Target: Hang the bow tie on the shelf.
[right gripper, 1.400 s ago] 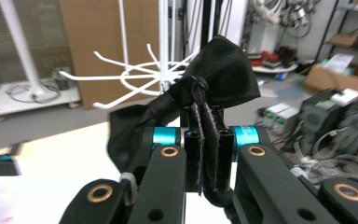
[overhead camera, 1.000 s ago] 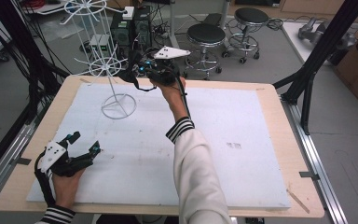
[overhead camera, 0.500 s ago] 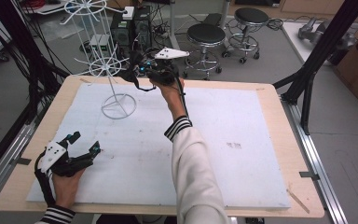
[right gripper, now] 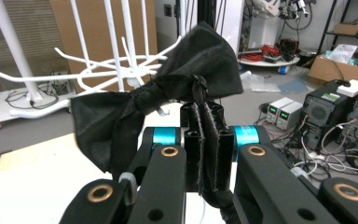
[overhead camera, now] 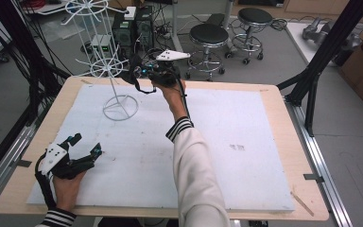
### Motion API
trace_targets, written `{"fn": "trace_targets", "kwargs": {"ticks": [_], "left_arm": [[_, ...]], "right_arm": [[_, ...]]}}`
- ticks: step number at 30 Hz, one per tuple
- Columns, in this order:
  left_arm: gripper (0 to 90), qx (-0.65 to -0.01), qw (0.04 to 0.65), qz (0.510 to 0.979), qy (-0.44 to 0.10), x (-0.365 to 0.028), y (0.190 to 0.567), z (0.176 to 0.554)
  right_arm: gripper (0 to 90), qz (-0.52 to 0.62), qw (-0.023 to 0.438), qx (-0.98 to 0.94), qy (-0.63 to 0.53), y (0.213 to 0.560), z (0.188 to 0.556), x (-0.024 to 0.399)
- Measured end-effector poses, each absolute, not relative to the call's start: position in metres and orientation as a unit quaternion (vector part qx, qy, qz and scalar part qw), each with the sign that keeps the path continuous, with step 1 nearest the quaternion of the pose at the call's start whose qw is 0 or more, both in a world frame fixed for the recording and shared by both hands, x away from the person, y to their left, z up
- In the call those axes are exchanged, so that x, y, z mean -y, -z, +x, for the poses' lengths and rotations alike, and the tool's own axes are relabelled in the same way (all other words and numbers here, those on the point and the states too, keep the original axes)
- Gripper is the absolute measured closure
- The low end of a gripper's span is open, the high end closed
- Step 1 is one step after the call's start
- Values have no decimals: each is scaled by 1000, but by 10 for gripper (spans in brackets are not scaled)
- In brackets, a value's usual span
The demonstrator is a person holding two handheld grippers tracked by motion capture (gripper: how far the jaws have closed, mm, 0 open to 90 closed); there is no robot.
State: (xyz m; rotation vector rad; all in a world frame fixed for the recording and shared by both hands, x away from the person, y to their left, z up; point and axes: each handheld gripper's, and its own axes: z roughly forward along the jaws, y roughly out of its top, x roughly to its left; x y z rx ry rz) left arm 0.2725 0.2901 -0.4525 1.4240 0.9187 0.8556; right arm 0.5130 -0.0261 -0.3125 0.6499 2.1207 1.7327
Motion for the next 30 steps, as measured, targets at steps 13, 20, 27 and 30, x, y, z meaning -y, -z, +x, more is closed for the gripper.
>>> {"fn": "trace_targets", "kwargs": {"ticks": [13, 20, 27, 30], "left_arm": [[159, -394, 583, 610, -365, -290, 453, 272], [159, -394, 583, 610, -365, -290, 453, 272], [159, -393, 583, 610, -365, -290, 453, 272], [159, -393, 583, 610, -365, -290, 453, 272]], "right_arm": [[867, 227, 163, -757, -591, 322, 517, 15], [866, 226, 161, -766, -580, 326, 518, 12], [863, 217, 161, -781, -563, 328, 517, 5], [832, 218, 159, -786, -557, 328, 515, 4]]}}
